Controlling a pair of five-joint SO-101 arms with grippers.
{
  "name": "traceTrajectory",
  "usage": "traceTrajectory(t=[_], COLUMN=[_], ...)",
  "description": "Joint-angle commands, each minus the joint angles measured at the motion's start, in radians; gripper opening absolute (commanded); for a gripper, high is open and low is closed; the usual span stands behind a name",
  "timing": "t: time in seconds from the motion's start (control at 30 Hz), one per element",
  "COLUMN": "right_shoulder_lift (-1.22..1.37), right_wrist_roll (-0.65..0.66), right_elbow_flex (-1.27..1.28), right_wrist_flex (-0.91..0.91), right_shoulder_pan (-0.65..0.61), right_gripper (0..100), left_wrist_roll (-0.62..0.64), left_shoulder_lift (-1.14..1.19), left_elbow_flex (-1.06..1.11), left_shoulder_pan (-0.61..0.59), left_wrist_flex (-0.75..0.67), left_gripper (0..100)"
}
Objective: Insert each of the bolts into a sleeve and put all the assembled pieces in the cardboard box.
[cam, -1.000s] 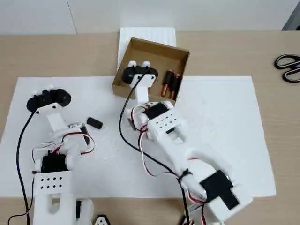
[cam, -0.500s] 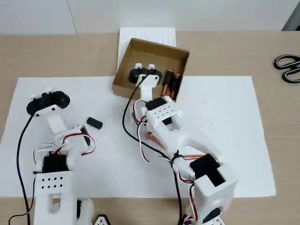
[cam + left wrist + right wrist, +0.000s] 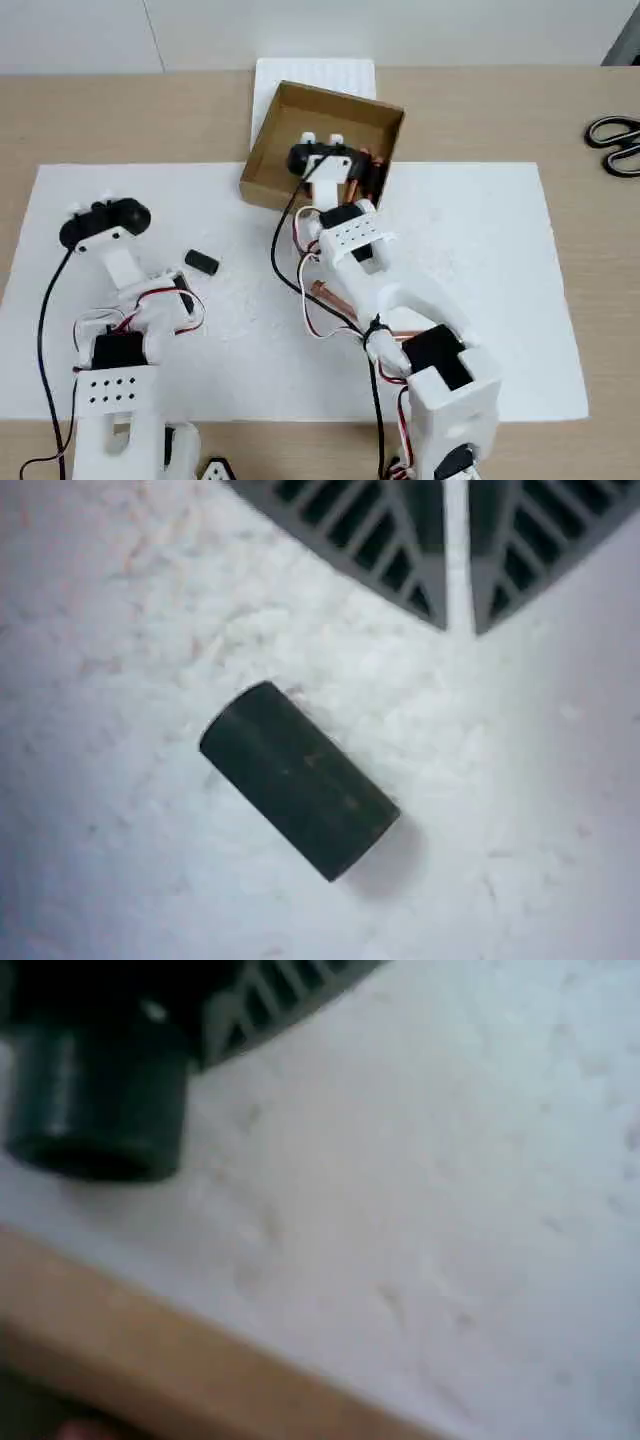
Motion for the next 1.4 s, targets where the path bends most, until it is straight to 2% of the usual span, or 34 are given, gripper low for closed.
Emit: traceTrajectory(t=[0.0, 0.2, 0.57, 0.8, 0.87, 0.97, 1.07, 1.2, 1.3, 1.37], right_shoulder_lift=[0.024, -0.038, -0.492, -0.545, -0.547, -0.601, -0.720, -0.855, -0.920, -0.955], right_wrist_roll=[0.017, 0.017, 0.020, 0.066, 0.098, 0.215, 0.281, 0.287, 0.288, 0.288], right_elbow_flex=[-0.097, -0.094, -0.066, 0.031, 0.038, 0.014, 0.012, 0.057, 0.149, 0.221], right_wrist_flex=[-0.008, 0.024, 0.229, 0.234, 0.249, 0.357, 0.464, 0.461, 0.420, 0.377], right_shoulder_pan=[-0.015, -0.021, -0.028, -0.015, 0.025, 0.068, 0.127, 0.243, 0.286, 0.295], right_gripper=[0.4, 0.5, 0.5, 0.5, 0.5, 0.5, 0.5, 0.5, 0.5, 0.5], left_wrist_roll=[0.006, 0.006, 0.003, 0.003, 0.002, -0.011, -0.014, 0.213, 0.292, 0.400], left_shoulder_lift=[-0.008, -0.008, -0.008, -0.006, -0.006, -0.006, -0.008, 0.018, 0.100, 0.198], left_elbow_flex=[0.012, 0.012, 0.015, 0.015, 0.015, 0.033, 0.038, -0.136, -0.337, -0.458], left_shoulder_pan=[0.000, 0.000, -0.003, 0.000, 0.012, 0.077, 0.206, 0.348, 0.520, 0.609], left_wrist_flex=[-0.032, -0.049, -0.043, -0.046, -0.048, -0.044, -0.043, 0.060, 0.144, 0.170], left_gripper=[1, 1, 1, 1, 1, 1, 1, 1, 1, 1])
